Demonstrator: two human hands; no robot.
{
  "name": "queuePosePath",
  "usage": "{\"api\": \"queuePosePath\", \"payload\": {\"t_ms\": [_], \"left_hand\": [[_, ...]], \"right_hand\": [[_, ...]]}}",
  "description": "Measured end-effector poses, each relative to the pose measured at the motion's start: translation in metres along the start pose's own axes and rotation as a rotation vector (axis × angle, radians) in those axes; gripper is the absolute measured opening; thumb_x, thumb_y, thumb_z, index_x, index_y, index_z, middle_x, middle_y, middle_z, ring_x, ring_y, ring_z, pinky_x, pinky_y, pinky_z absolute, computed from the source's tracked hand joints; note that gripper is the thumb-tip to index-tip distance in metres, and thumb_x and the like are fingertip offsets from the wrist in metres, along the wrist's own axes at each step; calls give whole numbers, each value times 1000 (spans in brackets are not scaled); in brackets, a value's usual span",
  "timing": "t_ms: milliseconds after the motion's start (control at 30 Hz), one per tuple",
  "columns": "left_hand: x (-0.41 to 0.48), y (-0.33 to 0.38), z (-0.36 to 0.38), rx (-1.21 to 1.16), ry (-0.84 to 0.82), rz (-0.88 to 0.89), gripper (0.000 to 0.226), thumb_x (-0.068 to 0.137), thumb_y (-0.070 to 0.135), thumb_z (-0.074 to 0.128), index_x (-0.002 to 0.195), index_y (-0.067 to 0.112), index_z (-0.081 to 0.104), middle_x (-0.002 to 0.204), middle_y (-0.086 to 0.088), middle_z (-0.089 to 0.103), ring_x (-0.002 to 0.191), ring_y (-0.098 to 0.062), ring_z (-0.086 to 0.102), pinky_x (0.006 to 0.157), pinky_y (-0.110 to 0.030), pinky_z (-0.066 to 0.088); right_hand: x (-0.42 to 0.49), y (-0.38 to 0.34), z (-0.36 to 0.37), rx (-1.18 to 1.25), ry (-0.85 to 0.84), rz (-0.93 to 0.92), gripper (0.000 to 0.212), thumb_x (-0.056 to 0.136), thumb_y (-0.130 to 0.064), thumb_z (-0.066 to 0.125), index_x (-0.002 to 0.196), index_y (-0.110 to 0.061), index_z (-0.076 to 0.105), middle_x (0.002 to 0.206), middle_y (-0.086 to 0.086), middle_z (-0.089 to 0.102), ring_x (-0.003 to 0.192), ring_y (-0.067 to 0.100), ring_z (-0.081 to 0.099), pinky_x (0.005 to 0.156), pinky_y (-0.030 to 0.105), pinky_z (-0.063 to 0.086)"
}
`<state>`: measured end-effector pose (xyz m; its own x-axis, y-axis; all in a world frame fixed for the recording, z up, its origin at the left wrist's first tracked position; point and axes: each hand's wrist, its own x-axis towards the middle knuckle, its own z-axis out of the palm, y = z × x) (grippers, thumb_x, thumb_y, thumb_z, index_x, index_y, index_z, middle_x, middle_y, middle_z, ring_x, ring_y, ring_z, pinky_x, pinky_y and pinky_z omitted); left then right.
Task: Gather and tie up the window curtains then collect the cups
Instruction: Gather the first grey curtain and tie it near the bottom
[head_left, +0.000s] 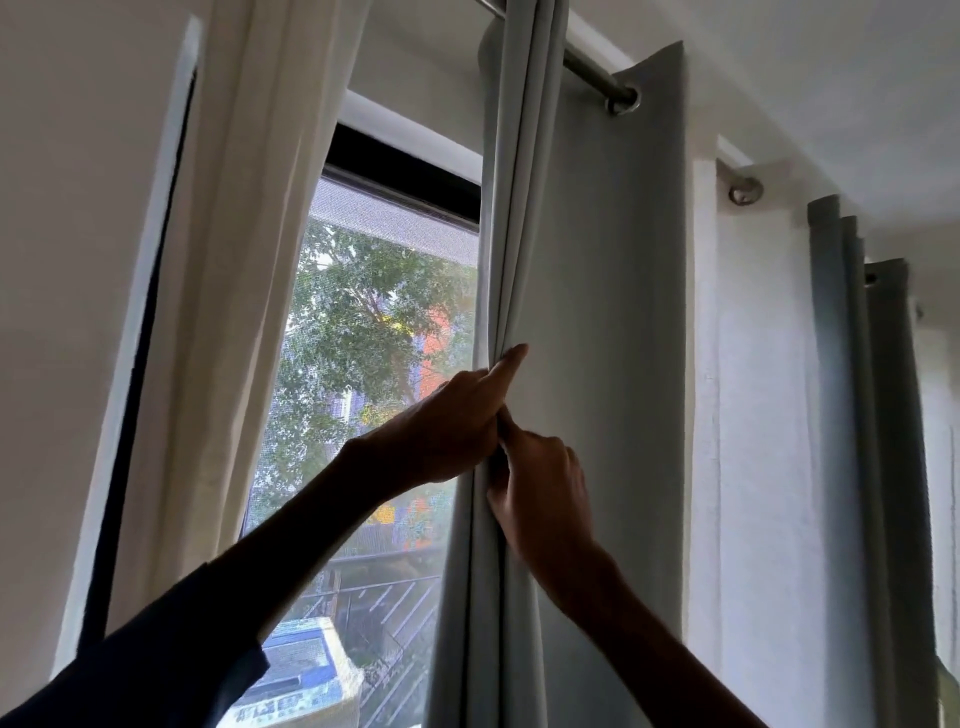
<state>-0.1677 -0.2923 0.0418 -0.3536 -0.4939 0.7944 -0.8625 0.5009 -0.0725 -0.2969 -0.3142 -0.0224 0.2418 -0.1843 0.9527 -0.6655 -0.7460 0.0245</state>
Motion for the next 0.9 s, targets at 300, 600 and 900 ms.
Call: {"api": "queuePosePath", "payload": {"t_ms": [300, 600, 900], "left_hand": [[2, 10, 7, -44, 124, -157, 66, 94, 33, 59, 153, 19, 30, 71, 10, 56, 78, -12, 55, 78, -28, 43], [0, 0, 23, 135, 207, -159, 78, 78, -4, 52, 150, 22, 38, 56, 6, 41, 48, -22, 43, 49, -42, 49], [-3, 1, 30, 168, 227, -177, 76, 86, -4, 49, 153, 28, 31, 73, -3, 56, 56, -23, 55, 51, -32, 47]], "right_hand": [[-21, 2, 15, -20, -25, -53, 3, 76, -19, 68, 77, -17, 68, 54, 6, 63, 50, 29, 61, 51, 32, 51], [-7, 62, 4, 216, 310, 53, 47, 93, -30, 70, 51, -22, 49, 45, -8, 44, 40, 8, 41, 46, 26, 36], [54, 179, -20, 175, 248, 586, 59, 80, -47, 78, 126, -13, 63, 114, 8, 72, 109, 29, 67, 93, 41, 53]]}}
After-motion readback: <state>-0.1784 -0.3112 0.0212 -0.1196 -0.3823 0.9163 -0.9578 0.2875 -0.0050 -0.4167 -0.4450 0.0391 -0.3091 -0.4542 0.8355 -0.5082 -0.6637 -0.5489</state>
